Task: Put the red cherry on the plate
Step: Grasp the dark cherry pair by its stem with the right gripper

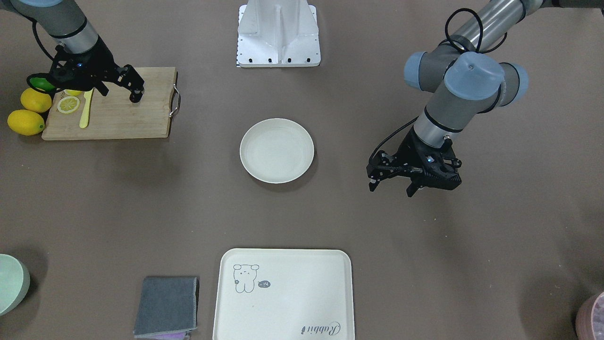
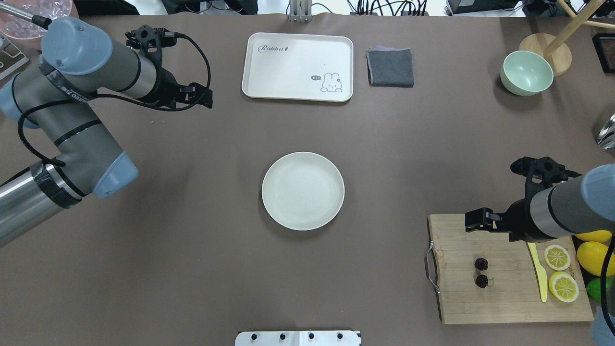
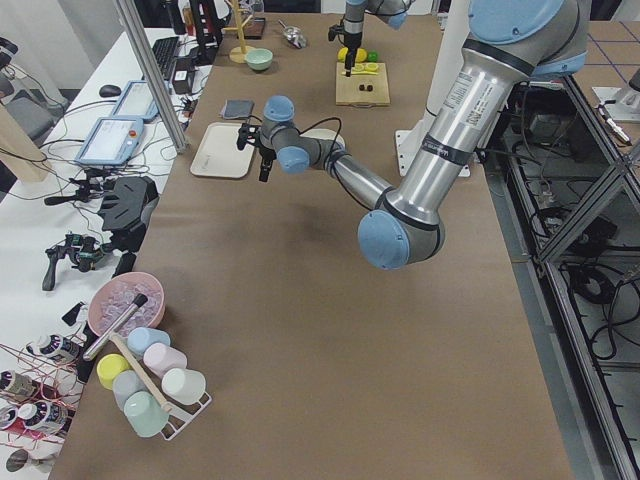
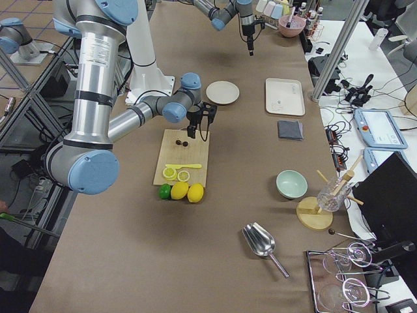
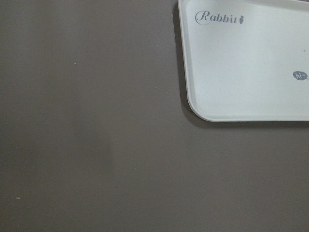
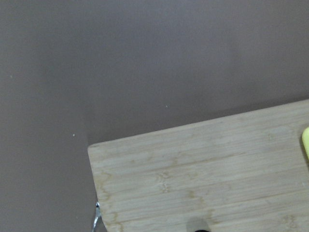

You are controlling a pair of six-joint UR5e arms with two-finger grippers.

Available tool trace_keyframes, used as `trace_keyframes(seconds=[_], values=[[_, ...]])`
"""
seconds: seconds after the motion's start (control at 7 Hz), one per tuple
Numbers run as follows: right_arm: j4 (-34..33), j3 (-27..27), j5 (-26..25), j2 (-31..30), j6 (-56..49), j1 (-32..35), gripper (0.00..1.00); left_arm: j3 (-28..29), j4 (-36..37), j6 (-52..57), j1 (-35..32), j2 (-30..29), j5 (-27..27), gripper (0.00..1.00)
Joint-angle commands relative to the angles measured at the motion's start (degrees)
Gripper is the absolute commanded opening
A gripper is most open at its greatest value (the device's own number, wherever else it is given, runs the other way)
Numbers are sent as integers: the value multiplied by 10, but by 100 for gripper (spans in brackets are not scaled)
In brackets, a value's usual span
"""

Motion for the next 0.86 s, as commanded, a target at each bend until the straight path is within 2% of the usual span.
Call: trace_keyframes(seconds=[0.0, 0.14, 0.43, 0.57, 0.71], values=[[7, -2, -11, -12, 10, -58, 100, -5, 0, 0, 0, 2, 2, 98], [7, -2, -12, -16, 12, -76, 98, -12, -1, -1, 0, 7, 2, 98], [2, -7, -20, -17, 14, -104, 82, -19, 0, -1, 0, 9, 4, 98], [2, -11, -27, -17, 14, -106, 77, -19, 0, -1, 0, 10, 4, 98], [1, -14, -28, -18, 14, -105, 76, -20, 0, -3, 1, 10, 4, 98]])
